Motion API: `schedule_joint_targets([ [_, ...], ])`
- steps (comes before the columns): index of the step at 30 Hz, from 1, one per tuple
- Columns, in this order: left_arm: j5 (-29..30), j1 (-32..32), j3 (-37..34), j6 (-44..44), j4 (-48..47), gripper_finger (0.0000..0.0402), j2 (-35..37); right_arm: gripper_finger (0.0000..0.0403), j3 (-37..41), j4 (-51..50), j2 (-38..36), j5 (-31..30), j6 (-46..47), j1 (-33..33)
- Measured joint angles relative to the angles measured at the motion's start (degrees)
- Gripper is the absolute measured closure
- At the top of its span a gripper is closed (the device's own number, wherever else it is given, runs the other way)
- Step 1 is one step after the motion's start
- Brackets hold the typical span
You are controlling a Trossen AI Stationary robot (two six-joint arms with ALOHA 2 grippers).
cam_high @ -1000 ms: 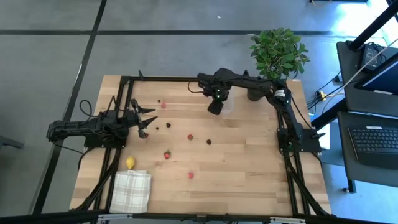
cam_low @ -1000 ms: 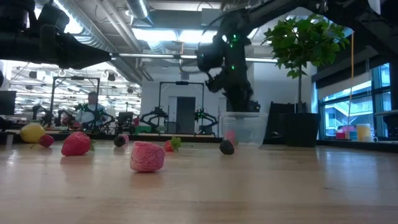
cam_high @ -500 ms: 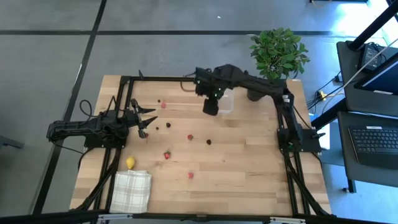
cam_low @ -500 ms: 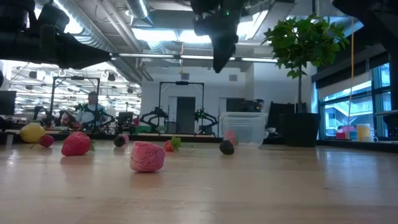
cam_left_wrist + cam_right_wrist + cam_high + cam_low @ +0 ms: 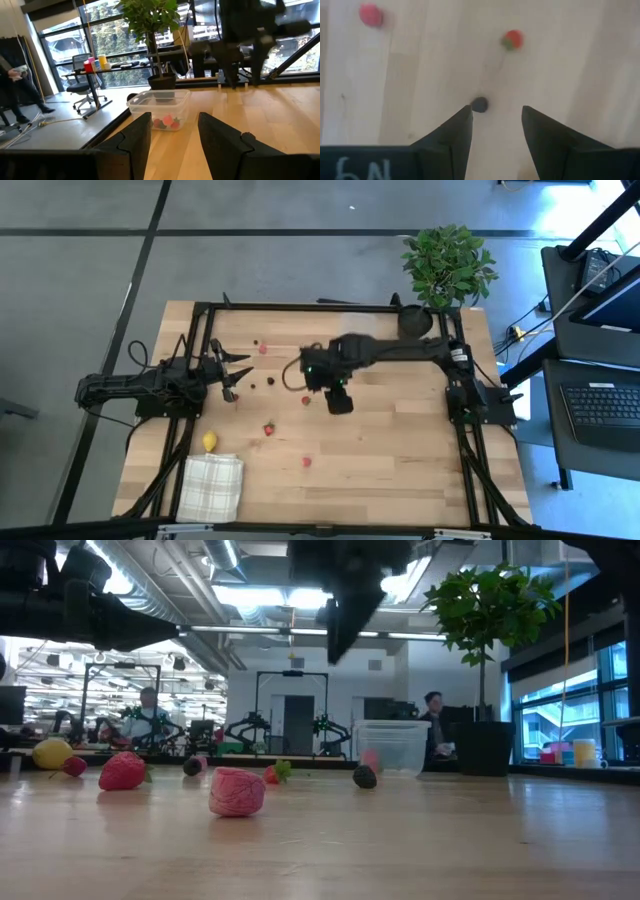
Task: Pick and placing Produce into tupperware
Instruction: Put the right blackberry into the transparent bin
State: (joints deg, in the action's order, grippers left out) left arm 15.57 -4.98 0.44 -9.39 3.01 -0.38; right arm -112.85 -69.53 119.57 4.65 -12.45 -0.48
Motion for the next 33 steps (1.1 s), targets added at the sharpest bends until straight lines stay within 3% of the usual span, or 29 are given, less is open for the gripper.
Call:
schedule_joint_targets([
  [13,0.0,0.0,0.0,0.2,0.0,0.0244,0.0,0.023,20.9,19.1,0.0,0.0,0.1,3.4],
  [21,0.0,0.0,0.0,0.2,0.0,0.0244,0.0,0.023,25.6,22.8,0.0,-3.3,0.1,3.3],
  [33,0.0,0.0,0.0,0.2,0.0,0.0244,0.0,0.023,31.1,29.5,-0.1,-3.4,0.1,3.3],
])
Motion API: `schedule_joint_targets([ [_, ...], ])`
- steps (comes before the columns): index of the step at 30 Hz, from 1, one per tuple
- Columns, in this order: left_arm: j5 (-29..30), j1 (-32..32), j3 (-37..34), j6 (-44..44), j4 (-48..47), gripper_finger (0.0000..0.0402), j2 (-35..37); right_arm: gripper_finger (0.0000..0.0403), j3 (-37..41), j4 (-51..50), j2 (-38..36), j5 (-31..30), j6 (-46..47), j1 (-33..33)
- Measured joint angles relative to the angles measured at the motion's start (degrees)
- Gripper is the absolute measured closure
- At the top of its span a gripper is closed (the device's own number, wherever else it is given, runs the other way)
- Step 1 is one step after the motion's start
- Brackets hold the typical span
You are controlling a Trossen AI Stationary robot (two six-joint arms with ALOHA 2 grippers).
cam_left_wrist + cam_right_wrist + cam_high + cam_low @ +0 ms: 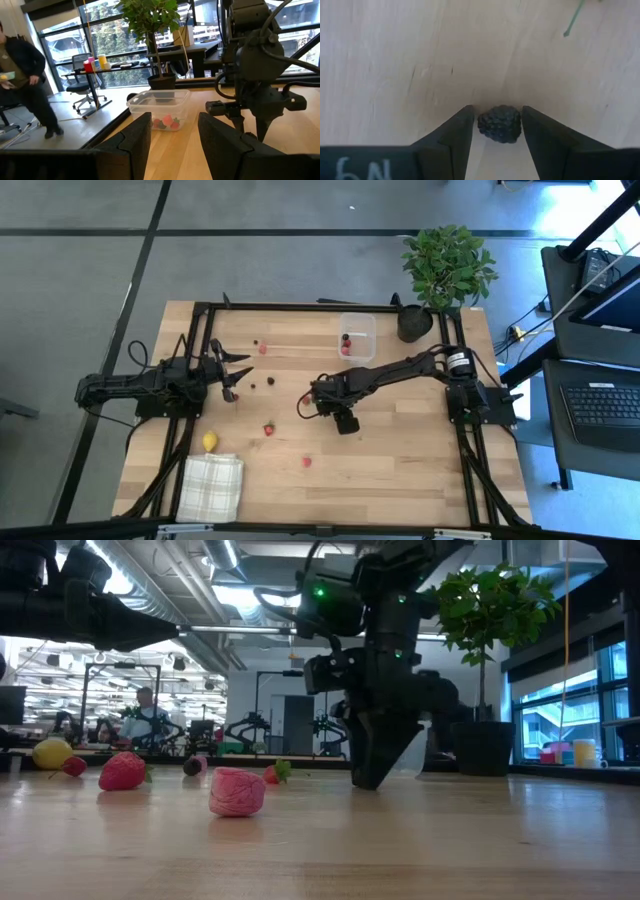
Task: Pick and placing Produce into tupperware
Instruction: Put the right blackberry into the transparent bin
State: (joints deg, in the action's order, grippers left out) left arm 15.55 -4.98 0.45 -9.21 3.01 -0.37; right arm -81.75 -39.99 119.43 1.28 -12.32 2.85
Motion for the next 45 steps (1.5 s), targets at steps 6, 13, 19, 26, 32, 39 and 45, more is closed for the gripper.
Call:
schedule_joint_targets([
  [6,0.0,0.0,0.0,0.0,0.0,0.0244,0.0,0.024,0.3,0.2,-0.1,0.0,0.0,0.0],
  [13,0.0,0.0,0.0,0.0,0.0,0.0244,0.0,0.0289,0.3,0.0,-0.1,0.0,0.0,0.0],
  [19,0.0,0.0,0.0,0.0,0.0,0.0244,0.0,0.028,0.3,0.0,0.0,0.0,0.3,0.0],
  [26,0.0,0.0,0.0,0.0,0.0,0.0244,0.0,0.0284,0.3,0.0,0.0,-0.1,1.4,0.0],
  [32,0.0,0.0,0.0,0.0,0.0,0.0244,0.0,0.0285,0.3,0.0,0.0,-0.1,1.4,0.0],
  [39,0.0,0.0,0.0,0.0,0.0,0.0244,0.0,0.0282,0.0,-0.7,0.2,-0.1,1.3,0.0],
  [45,0.0,0.0,0.0,0.0,0.0,0.0244,0.0,0.0282,-4.6,-7.8,0.4,-0.8,-0.8,-0.1],
])
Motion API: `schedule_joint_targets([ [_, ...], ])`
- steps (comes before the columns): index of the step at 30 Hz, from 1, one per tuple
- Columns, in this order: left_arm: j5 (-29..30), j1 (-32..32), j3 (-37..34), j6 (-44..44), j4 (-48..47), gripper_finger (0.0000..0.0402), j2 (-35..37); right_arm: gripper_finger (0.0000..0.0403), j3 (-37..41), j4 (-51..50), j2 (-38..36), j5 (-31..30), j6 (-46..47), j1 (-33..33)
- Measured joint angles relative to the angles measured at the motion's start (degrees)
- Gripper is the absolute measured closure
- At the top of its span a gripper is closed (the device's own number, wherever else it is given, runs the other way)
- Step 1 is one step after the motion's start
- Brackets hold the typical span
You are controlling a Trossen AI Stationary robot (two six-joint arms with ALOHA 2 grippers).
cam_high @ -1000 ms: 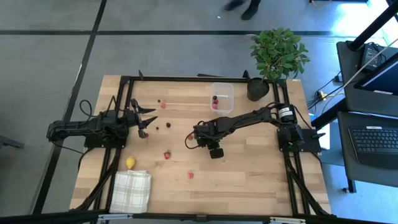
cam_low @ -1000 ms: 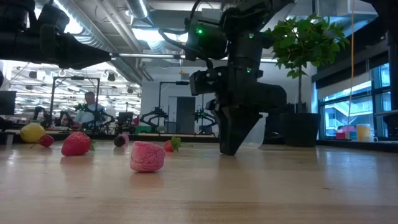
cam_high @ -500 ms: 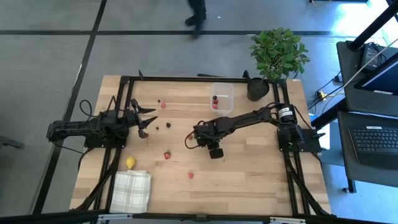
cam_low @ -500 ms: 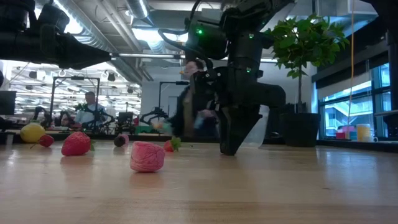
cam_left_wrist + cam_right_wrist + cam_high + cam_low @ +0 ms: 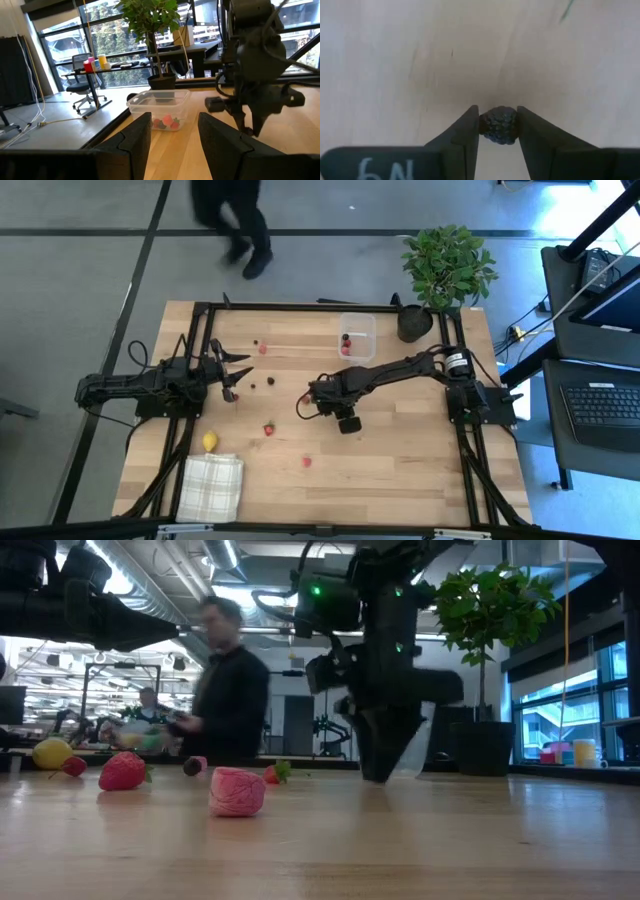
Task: Pick and placing Produce into tupperware
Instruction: Put the right blackberry into the transparent bin
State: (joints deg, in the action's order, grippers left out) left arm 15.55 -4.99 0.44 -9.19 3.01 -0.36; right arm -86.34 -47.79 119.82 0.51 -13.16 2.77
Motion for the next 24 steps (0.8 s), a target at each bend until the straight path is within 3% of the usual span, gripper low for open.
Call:
schedule_joint_targets([
  [8,0.0,0.0,0.0,0.0,0.0,0.0244,0.0,0.0282,-9.0,-12.7,-2.9,-8.5,-2.5,-2.4],
  [13,0.0,0.0,0.0,0.0,0.0,0.0244,-0.1,0.0281,-12.9,-17.4,-7.6,-10.0,-3.7,-5.7],
  [19,0.0,0.0,0.0,0.0,0.0,0.0244,-0.2,0.0281,-13.5,-16.0,-15.0,-10.4,-3.5,-13.2],
  [24,0.0,0.0,0.0,0.0,0.0,0.0244,-0.2,0.0281,-13.5,-13.6,-16.3,-10.0,-3.6,-19.9],
])
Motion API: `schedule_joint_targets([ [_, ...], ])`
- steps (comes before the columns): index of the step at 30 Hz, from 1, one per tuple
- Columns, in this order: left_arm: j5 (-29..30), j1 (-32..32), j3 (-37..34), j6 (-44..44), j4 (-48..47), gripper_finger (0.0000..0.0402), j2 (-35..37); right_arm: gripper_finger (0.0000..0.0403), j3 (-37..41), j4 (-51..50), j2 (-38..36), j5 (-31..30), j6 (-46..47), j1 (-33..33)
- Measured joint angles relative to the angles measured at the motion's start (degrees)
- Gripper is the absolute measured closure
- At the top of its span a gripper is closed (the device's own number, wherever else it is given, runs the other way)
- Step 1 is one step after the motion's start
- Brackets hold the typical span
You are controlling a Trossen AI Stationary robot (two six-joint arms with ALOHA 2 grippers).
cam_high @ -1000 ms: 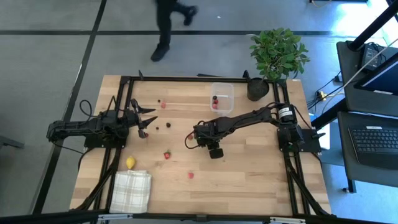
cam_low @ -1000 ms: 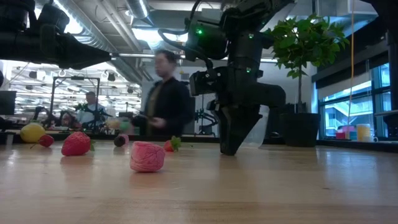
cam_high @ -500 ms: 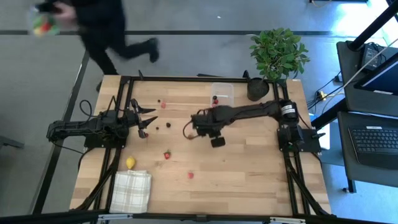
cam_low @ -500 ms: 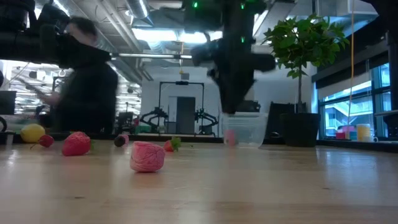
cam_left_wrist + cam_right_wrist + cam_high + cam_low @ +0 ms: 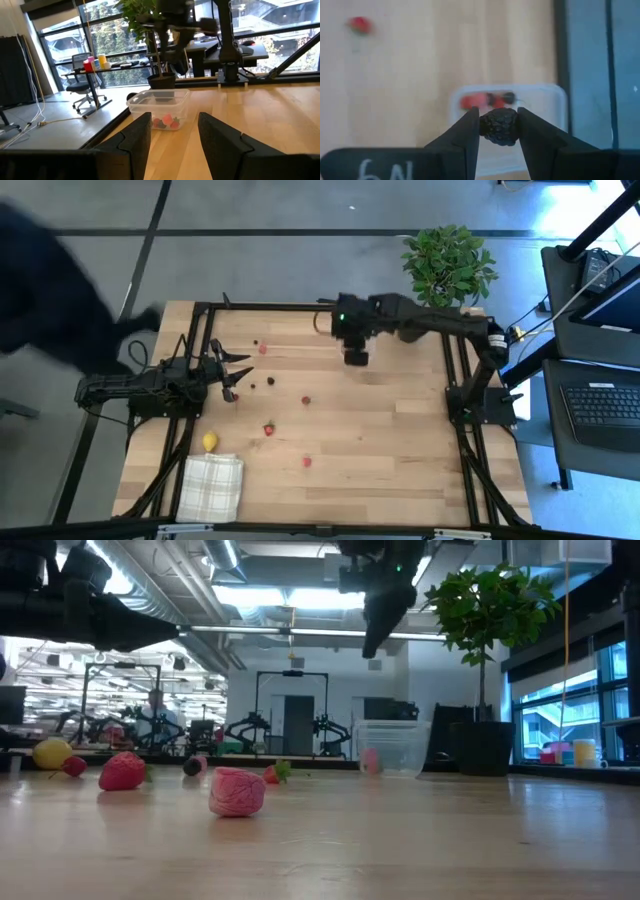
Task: Pick and placing Produce into tupperware
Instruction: Put the right blackberry into the transparent bin
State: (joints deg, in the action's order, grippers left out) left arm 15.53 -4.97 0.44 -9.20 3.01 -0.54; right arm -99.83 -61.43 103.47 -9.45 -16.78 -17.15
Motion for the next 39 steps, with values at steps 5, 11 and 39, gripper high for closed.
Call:
schedule_joint_targets([
  [5,0.0,0.0,0.0,0.0,0.0,0.0244,0.0,0.0281,0.1,2.1,2.0,1.9,-1.6,-5.2],
  [11,0.0,0.0,0.0,0.0,0.0,0.0244,-0.2,0.0281,0.1,1.7,6.0,4.8,-2.4,-9.5],
  [39,-0.2,0.0,0.0,1.2,0.0,0.0244,-0.2,0.0281,14.5,15.0,10.2,8.4,-9.5,-13.1],
])
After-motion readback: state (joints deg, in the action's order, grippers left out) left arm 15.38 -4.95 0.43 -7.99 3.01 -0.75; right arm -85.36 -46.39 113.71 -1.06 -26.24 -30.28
